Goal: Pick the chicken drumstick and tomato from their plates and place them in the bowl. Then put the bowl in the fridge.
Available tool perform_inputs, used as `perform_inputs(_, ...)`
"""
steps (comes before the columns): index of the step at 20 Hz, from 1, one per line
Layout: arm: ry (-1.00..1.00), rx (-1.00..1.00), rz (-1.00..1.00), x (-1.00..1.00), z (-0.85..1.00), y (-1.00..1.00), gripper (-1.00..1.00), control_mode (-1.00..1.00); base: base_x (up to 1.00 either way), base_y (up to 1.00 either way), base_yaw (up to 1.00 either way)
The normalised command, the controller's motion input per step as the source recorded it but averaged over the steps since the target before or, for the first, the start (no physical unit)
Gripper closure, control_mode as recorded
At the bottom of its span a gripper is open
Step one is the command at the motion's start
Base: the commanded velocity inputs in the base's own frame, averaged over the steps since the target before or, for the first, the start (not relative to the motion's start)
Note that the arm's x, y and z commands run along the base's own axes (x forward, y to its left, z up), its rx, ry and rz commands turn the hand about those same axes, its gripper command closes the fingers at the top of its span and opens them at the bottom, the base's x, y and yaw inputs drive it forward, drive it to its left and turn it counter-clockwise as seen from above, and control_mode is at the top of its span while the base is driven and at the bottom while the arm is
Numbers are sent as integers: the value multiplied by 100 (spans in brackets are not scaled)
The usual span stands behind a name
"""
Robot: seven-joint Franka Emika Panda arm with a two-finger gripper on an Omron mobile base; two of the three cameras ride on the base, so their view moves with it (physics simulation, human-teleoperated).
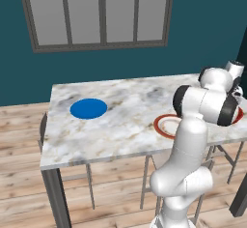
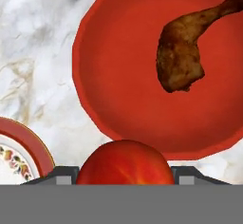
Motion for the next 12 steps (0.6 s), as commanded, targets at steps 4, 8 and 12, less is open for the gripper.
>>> perform_inputs(4,7,0,0,33,-36,-27,100,-100,0,0,0)
perform_inputs(8,10,1,0,23,-25,-22,100,-100,0,0,0)
perform_inputs(12,4,1,0,11,-22,-14,100,-100,0,0,0)
